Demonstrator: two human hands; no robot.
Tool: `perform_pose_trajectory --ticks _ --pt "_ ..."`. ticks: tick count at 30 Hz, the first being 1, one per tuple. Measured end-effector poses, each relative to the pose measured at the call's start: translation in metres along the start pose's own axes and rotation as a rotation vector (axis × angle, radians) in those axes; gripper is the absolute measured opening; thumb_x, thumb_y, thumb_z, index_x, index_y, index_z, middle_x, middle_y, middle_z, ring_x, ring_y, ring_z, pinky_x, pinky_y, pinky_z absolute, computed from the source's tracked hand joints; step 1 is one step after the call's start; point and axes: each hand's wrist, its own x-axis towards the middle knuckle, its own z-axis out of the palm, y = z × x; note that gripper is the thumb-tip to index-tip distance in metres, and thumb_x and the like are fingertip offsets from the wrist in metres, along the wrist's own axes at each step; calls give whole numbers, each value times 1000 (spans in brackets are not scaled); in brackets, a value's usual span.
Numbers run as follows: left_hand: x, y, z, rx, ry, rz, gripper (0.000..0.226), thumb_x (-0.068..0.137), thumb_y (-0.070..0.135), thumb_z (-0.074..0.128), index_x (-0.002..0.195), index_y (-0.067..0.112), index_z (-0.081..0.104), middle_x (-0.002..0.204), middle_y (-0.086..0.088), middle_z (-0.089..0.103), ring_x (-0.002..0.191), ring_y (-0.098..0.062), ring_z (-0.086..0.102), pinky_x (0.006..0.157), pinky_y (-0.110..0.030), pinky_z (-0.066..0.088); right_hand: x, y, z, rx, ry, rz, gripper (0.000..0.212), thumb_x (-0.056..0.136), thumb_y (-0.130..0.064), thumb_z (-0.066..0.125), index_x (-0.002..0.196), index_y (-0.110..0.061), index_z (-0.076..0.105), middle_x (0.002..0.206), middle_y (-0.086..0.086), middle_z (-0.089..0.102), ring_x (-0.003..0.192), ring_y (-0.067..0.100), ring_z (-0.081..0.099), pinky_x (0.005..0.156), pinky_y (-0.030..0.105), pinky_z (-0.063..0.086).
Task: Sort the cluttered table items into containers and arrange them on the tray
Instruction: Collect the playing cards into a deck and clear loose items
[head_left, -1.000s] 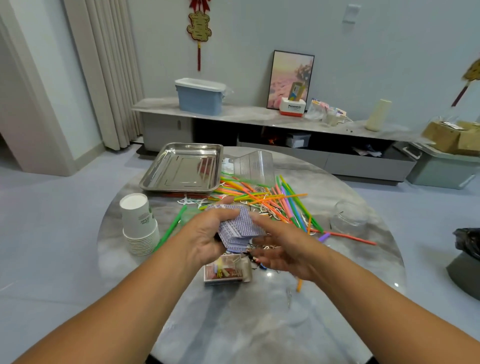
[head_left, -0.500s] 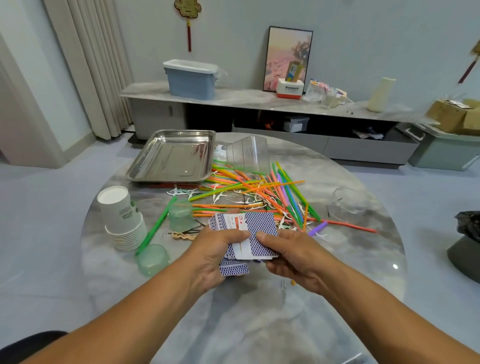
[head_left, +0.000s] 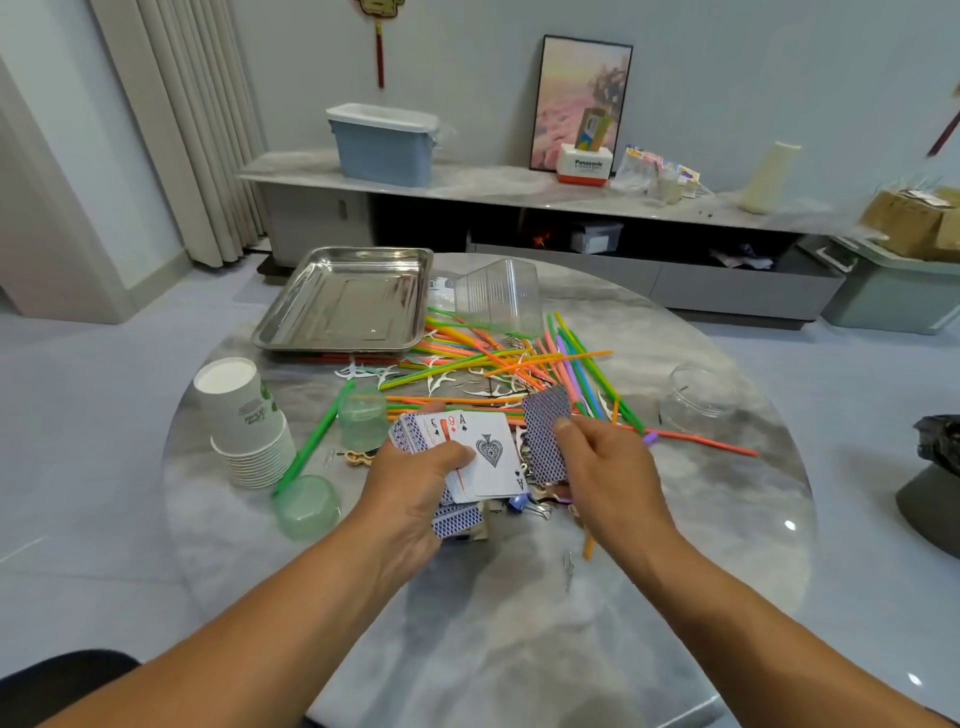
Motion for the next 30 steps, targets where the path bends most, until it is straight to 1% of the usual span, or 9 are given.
perform_pose_trajectory --ticks 2,4,7,9,12,19,22,26,30 --pt "-3 -3 1 -18 -26 16 56 86 -12 64 123 30 66 105 -11 76 77 -30 77 54 -42 59 -11 0 7 -248 -64 -177 40 102 -40 44 69 -18 50 58 -6 49 60 15 43 57 35 41" --pt "-5 -7 2 -41 -51 26 60 83 -16 64 124 27 66 103 -13 77 81 -32 76 57 -40 59 -24 -4 17 -250 -151 -218 49 101 -55 36 75 -20 60 73 -7 61 73 14 55 68 39 46" --pt "-5 -10 3 -68 -74 27 62 82 -20 61 128 21 64 104 -16 76 87 -36 75 62 -41 60 -27 -2 29 -147 -152 -214 30 101 -46 54 94 -25 73 103 -10 67 101 9 60 90 38 49" --pt "-5 -10 1 -74 -84 24 61 83 -20 61 128 21 64 105 -16 76 87 -36 75 62 -43 61 -23 -4 26 -25 -83 -81 15 88 -38 76 99 -31 68 104 -13 66 98 4 62 88 34 54" --pt "-7 -7 0 -95 -119 24 56 84 -15 66 125 23 65 105 -15 76 88 -36 76 61 -44 61 -11 -1 16 291 -120 121 52 73 -26 91 113 -29 59 101 -3 73 90 12 73 72 30 61" --pt "-14 0 7 -128 -210 -39 39 90 10 69 126 26 66 106 -15 76 86 -36 76 54 -43 58 -8 -1 11 449 -315 411 23 85 -30 80 105 -19 79 97 3 79 81 17 71 70 29 48" --pt "-11 0 7 -113 -204 -22 49 95 -5 51 127 29 64 105 -12 77 83 -33 76 53 -42 58 -7 -2 12 554 -292 518 23 88 -26 77 108 -15 77 99 7 79 78 18 67 71 30 44" --pt "-12 -1 9 -78 -143 70 60 87 -18 60 127 26 65 111 -13 75 93 -36 75 65 -48 62 -7 -3 12 670 -304 547 28 87 -19 77 114 -11 74 107 14 77 91 24 69 76 32 51" --pt "-11 -2 8 -96 -112 82 55 85 -10 69 127 26 65 113 -12 75 93 -35 75 68 -47 62 -10 -4 15 654 -324 526 25 91 -19 74 114 -13 74 107 14 77 90 24 68 77 34 53"
